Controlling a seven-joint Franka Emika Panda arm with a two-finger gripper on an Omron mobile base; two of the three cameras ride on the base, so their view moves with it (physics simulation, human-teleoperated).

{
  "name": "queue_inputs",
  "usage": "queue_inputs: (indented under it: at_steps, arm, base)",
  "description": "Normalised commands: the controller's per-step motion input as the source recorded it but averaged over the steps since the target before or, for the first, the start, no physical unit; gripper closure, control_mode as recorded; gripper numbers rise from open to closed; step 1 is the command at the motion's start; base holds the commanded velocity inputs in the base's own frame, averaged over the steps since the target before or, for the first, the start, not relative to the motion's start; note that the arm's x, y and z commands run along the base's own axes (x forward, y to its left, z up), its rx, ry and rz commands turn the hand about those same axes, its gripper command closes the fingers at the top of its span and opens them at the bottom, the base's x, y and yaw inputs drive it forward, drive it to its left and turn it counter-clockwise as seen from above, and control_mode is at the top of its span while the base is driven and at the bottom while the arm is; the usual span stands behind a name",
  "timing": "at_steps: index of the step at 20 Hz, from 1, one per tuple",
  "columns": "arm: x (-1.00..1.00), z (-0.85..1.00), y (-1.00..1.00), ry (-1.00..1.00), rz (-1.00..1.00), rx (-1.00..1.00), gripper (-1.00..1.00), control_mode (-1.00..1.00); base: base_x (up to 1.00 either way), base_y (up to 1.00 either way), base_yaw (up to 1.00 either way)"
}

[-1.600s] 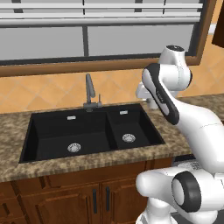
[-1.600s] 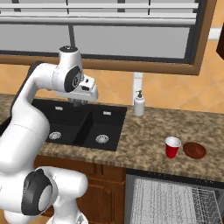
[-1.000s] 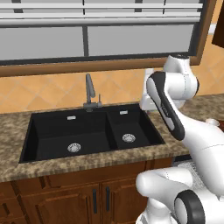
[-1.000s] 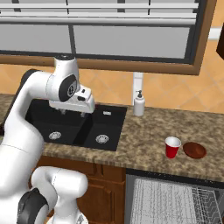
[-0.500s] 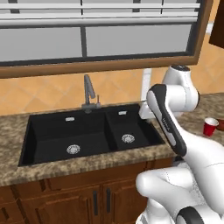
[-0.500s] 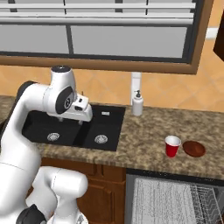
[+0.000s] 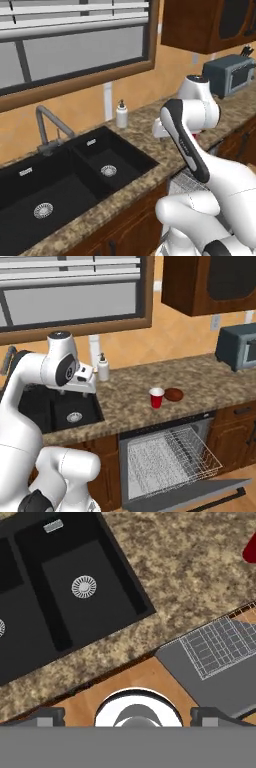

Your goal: Pick up the cup and bowl from the counter, place them in the dishwasher, and close the dishwasher door.

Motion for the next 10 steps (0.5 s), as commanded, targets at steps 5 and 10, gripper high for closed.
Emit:
queue_inputs:
  at_steps: [5,10]
  arm:
    - [0.0,0.0,0.0,0.0,0.0,0.0,-1.0,1.0]
    - [0.0,0.0,0.0,0.0,0.0,0.0,-1.0,1.0]
  base:
    - [0.04,0.04,-0.64]
    - [0.05,-0.04,-0.4]
